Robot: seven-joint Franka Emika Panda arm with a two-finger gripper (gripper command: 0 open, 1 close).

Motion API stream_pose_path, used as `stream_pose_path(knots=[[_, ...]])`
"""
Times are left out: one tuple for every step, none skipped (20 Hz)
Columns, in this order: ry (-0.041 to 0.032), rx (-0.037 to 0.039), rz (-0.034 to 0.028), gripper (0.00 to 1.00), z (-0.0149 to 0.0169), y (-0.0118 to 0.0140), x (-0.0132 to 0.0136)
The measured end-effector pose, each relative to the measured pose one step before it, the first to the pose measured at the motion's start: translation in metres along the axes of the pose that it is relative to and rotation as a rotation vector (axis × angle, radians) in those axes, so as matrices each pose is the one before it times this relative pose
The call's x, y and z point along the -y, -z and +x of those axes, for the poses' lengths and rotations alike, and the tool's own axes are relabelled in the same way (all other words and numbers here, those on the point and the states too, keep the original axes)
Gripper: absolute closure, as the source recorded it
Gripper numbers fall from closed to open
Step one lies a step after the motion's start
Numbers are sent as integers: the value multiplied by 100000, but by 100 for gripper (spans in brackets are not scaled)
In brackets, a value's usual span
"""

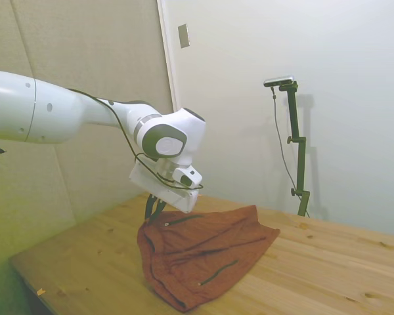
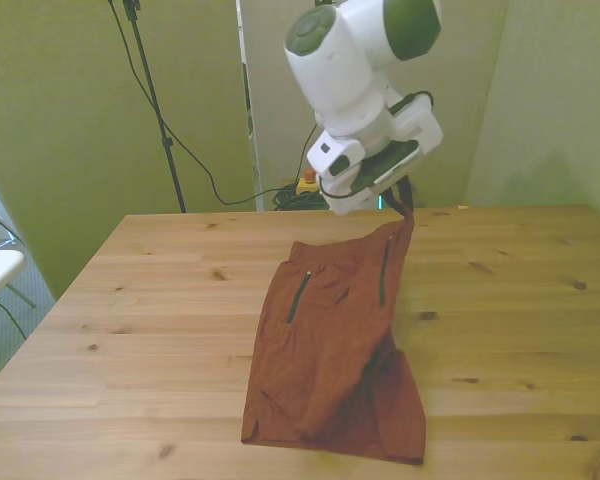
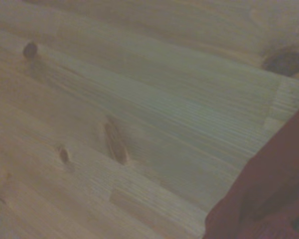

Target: Unfold the shorts

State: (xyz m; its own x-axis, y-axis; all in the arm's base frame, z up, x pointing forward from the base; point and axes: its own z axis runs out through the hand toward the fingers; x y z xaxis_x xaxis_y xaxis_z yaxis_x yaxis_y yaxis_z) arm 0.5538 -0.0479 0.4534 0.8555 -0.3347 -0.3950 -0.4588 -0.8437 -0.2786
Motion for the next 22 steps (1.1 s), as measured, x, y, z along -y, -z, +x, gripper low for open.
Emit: stream_pose_path(knots=[[1379,522,-2154,0,-163,-1027,625],[1271,321,-1938,0,-130,-1083,607],[1111,250,-1492,0,-102,-1009,545],[893,346,-1020,0,-88,-955,480],[625,327,-787,0,-34,-878,404],[586,539,-554,0,-76,-669,335],[475,477,-427,0,-37,-549,311],[388,393,-314,0,-34,-362,253],[395,314,-257,0,-52,-237,257],[298,246,-222,0,-65,-194,221],[128,33,-124,0,-38,-148,144],[-126,-392,-1,0,27,-107,80],[-560,-977,176,0,120,-34,-2],[-2137,-1495,809,0,195,133,-29],[-3891,-2540,1745,0,324,409,-26],[-3852,-3264,1380,0,511,738,-113],[-3719,-3753,1545,0,878,1072,-157],[-3754,-4090,1727,0,1289,1209,-212],[-3908,-3823,1592,0,1575,913,-314],[-4078,-3729,1514,0,1779,692,-311],[-5380,-4916,1859,0,2441,543,-275],[-3819,-3258,1160,0,1803,192,-33]])
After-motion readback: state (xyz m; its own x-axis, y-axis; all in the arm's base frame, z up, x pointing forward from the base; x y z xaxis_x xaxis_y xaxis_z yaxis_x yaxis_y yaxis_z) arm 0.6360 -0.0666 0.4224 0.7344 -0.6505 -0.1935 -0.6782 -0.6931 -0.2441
